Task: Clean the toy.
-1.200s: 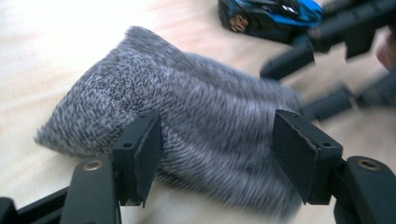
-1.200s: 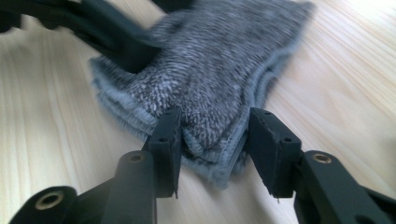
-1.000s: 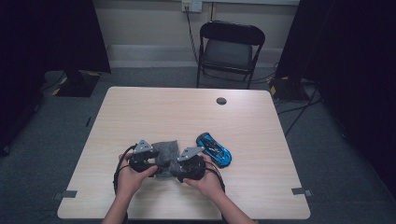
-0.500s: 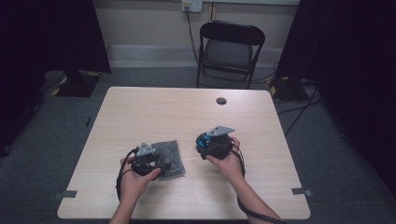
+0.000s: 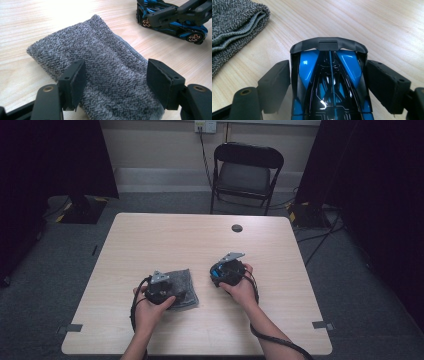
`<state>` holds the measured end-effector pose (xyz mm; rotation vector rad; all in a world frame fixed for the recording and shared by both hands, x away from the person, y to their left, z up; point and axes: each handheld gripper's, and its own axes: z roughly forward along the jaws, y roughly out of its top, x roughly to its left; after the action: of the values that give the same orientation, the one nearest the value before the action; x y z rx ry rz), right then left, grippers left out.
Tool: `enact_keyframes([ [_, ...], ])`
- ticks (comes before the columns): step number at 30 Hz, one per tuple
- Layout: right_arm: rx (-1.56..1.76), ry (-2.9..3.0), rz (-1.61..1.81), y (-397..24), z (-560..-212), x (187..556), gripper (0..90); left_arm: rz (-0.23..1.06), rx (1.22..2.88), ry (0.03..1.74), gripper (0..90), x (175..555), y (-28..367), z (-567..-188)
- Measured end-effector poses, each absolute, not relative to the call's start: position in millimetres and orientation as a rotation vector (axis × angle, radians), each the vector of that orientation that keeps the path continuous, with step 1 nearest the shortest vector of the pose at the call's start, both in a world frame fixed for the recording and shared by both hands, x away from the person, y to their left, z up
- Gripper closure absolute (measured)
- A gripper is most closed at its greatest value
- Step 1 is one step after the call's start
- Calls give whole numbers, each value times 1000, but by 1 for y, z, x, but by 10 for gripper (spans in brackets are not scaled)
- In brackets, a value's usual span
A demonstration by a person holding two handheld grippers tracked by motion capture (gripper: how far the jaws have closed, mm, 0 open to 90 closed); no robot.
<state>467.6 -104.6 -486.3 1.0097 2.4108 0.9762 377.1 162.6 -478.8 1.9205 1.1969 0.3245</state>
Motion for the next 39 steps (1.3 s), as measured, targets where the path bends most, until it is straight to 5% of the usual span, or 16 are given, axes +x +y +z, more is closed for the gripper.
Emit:
enact_keyframes([
  [12,1055,2404,992,-107,-496,468,246,384,1966,1190,424,379,157,-492],
  [21,1057,2398,996,-108,-496,466,254,398,2014,1098,771,380,165,-491],
  [39,1007,2407,1118,-128,-476,451,257,424,1955,1003,797,397,163,-455],
])
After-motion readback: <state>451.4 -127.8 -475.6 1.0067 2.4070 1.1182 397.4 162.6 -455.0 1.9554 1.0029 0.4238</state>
